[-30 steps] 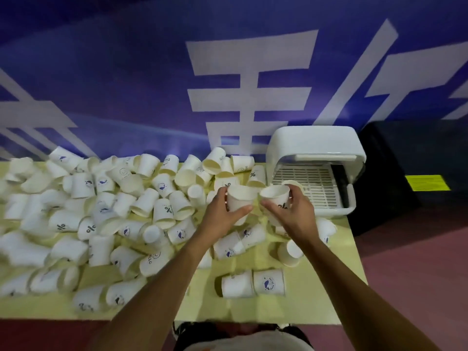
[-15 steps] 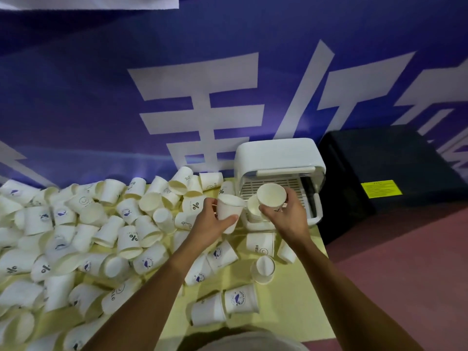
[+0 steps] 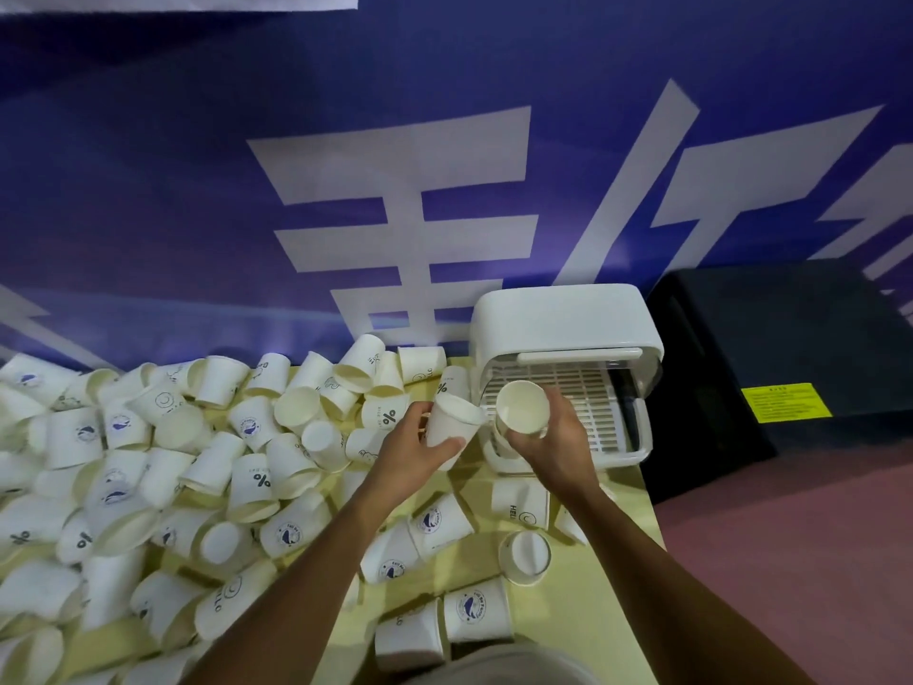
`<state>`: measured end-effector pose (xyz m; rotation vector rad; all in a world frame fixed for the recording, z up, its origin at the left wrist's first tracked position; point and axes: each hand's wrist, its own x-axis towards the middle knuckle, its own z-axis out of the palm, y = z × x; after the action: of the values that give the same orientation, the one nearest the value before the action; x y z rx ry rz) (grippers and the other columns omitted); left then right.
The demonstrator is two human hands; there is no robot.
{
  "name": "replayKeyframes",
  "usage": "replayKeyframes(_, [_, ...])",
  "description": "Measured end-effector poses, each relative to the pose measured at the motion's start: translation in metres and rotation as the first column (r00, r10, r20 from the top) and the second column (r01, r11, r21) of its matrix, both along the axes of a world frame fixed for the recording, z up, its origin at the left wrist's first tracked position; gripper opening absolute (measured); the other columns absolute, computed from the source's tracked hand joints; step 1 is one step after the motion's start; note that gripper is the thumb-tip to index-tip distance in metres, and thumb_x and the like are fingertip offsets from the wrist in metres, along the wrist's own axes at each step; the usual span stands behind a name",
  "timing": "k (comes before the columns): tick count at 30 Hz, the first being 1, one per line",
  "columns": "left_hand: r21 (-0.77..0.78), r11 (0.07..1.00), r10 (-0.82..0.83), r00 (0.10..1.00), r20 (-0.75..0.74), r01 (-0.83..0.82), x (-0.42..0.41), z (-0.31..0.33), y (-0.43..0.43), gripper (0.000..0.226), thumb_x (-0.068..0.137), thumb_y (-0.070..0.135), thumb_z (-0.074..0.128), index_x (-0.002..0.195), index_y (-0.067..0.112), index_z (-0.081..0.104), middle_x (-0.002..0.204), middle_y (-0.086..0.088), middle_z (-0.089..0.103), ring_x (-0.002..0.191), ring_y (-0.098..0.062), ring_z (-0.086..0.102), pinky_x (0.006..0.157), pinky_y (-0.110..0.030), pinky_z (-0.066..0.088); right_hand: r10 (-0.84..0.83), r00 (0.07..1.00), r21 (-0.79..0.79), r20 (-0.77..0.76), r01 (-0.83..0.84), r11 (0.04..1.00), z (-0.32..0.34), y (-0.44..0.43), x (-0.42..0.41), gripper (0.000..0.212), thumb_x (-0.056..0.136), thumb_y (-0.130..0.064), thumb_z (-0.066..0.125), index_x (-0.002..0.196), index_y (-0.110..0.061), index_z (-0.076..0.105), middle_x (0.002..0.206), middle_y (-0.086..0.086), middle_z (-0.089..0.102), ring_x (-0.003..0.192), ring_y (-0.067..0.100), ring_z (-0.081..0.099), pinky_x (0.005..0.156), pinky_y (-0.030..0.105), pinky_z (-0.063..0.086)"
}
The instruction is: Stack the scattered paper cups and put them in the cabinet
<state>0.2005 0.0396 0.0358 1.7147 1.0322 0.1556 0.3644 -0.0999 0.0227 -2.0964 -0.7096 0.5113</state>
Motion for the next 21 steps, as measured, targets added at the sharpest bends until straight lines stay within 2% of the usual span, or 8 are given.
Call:
replayKeyframes(2, [-0.006,1.0,0.011,1.0,-0.003,-0.011,-0.003,-0.002,0.002,0.056,0.082,0.037,0.076,0.13,0.03,0.048,0.116,0.01,0.06,0.104,-0.012,0.061,0.087,-0.034,0.054,0.003,1.0,-0.049,0.028,-0.002,0.999,-0.008,0.003,0.0,0.074,0.073,-0.037,0.087,0.135,-0.019,0.052,0.126,-0.002,0.058,0.114,0.018,0.052,0.094,0.033,0.046])
replayKeyframes(5, [-0.014,1.0,0.016,1.0,-0.007,-0.016,-0.006,-0.003,0.004,0.056,0.082,0.034,0.078,0.129,0.029,0.048,0.117,0.011,0.058,0.105,-0.012,0.059,0.086,-0.03,0.051,0.021,1.0,-0.147,0.024,-0.017,0.989,-0.019,0.004,0.001,0.077,0.07,-0.035,0.087,0.135,-0.02,0.051,0.128,0.0,0.057,0.117,0.021,0.051,0.096,0.037,0.047])
replayKeyframes(11, [-0.019,1.0,0.024,1.0,-0.005,-0.024,-0.006,-0.002,0.002,0.057,0.083,0.034,0.076,0.132,0.027,0.047,0.119,0.008,0.057,0.105,-0.012,0.058,0.084,-0.029,0.05,0.073,0.997,-0.246,-0.021,-0.076,0.966,-0.025,0.003,0.003,0.074,0.064,-0.036,0.086,0.126,-0.021,0.047,0.118,-0.001,0.053,0.108,0.022,0.054,0.091,0.044,0.052])
replayKeyframes(13, [-0.015,1.0,0.026,1.0,-0.004,-0.026,-0.006,-0.001,0.001,0.058,0.084,0.035,0.076,0.133,0.027,0.046,0.119,0.008,0.057,0.106,-0.014,0.058,0.086,-0.03,0.05,0.069,0.998,-0.243,-0.013,-0.07,0.967,-0.019,0.003,0.001,0.074,0.072,-0.038,0.083,0.131,-0.018,0.046,0.125,0.003,0.053,0.115,0.026,0.053,0.095,0.041,0.051])
replayKeyframes(15, [-0.012,1.0,0.024,1.0,0.0,-0.024,-0.006,0.0,0.0,0.058,0.084,0.035,0.076,0.133,0.026,0.046,0.12,0.008,0.057,0.107,-0.015,0.058,0.087,-0.031,0.05,0.056,0.998,-0.217,0.01,-0.053,0.975,-0.01,0.003,-0.003,0.074,0.084,-0.034,0.074,0.146,-0.012,0.041,0.143,0.008,0.05,0.131,0.03,0.047,0.105,0.039,0.043])
replayKeyframes(17, [-0.007,1.0,0.028,1.0,0.005,-0.028,-0.004,0.001,-0.001,0.058,0.085,0.037,0.075,0.134,0.026,0.046,0.12,0.008,0.057,0.107,-0.014,0.059,0.087,-0.031,0.05,0.053,0.998,-0.151,0.037,-0.046,0.987,0.002,0.004,-0.008,0.064,0.093,-0.034,0.064,0.149,-0.012,0.043,0.149,0.006,0.049,0.137,0.025,0.045,0.111,0.037,0.037])
replayKeyframes(18, [-0.008,0.999,0.036,0.999,0.007,-0.036,-0.004,0.001,-0.001,0.058,0.086,0.039,0.074,0.134,0.025,0.046,0.12,0.009,0.057,0.106,-0.014,0.059,0.084,-0.029,0.05,0.049,0.998,-0.11,0.04,-0.044,0.993,0.008,0.006,-0.011,0.053,0.095,-0.034,0.062,0.143,-0.015,0.052,0.143,0.003,0.056,0.132,0.021,0.051,0.109,0.036,0.04])
replayKeyframes(21, [-0.022,0.998,0.057,0.998,0.026,-0.056,-0.003,0.004,-0.004,0.058,0.086,0.046,0.071,0.134,0.026,0.046,0.121,0.008,0.06,0.1,-0.009,0.061,0.075,-0.025,0.049,0.03,0.999,0.003,0.011,-0.03,1.0,0.022,0.01,-0.019,0.02,0.095,-0.033,0.06,0.107,-0.023,0.072,0.103,-0.008,0.074,0.099,0.009,0.067,0.09,0.034,0.055])
